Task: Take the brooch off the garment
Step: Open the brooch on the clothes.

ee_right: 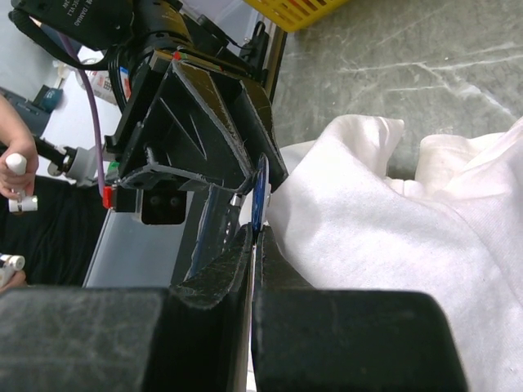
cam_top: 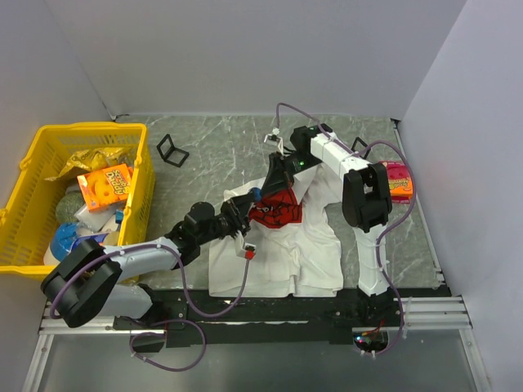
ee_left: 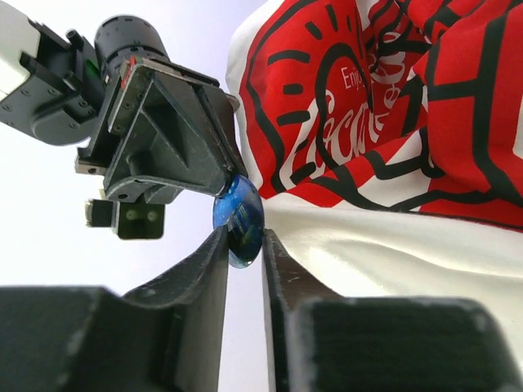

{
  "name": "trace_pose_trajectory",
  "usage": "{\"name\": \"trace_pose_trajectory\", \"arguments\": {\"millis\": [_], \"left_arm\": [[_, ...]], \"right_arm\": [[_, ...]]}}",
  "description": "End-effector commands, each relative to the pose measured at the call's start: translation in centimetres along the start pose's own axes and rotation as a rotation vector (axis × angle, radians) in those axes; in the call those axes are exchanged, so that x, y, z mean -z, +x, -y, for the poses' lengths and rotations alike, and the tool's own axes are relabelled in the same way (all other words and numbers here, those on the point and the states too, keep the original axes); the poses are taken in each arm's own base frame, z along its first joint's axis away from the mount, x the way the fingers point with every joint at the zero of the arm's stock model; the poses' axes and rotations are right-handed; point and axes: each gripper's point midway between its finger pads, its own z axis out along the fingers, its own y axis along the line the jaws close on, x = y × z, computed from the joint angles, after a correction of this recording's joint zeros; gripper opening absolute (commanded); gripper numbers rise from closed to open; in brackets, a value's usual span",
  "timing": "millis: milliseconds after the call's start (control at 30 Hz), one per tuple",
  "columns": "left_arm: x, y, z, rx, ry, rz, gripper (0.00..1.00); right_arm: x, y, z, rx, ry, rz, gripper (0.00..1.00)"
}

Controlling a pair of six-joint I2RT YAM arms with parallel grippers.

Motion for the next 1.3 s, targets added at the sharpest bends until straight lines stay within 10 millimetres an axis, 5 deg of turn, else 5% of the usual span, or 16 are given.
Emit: {"name": "trace_pose_trajectory", "arguments": {"millis": [0,267,433,800,867,1067,1233,1267], "left_arm": [[0.0,-1.3,-0.9,-0.036,-0.045,0.06,0.21],[-0.2,-1.4,-1.2,-0.027,-0.057,0.064,0.08],[-0.2,-1.5,-1.6,-0.007,-0.069,0.057,0.02],[-0.5,-0.5,-2.7,0.103,-0.068,-0.005,0.01],[-0.8,0.9,-2.2,0.211,0.013,-0.08,0.01],[0.4,0.2,-0.6,0.545,0.297,-0.16,0.01],[2.2,-0.7,-0.2,0.649,0.424,-0.211,0.01],[3.1,-1.2,1.3,0.664,0.516,-0.229,0.01]], "right_arm": [[-0.1,-0.3,-4.3,-0.189,-0.052,0.014,0.0],[-0.2,-0.2,-4.2,-0.19,-0.05,0.008,0.02],[0.0,0.1,-4.1,-0.19,-0.037,-0.01,0.31],[1.4,-0.4,-4.4,-0.157,0.005,-0.007,0.48],[2.8,-0.9,-4.3,-0.142,0.036,0.013,0.52],[6.4,-1.5,-4.2,-0.123,0.128,0.046,0.57],[7.0,-0.9,-4.6,-0.105,0.164,0.016,0.6],[6.9,-0.8,-4.7,-0.104,0.166,0.011,0.6]]}}
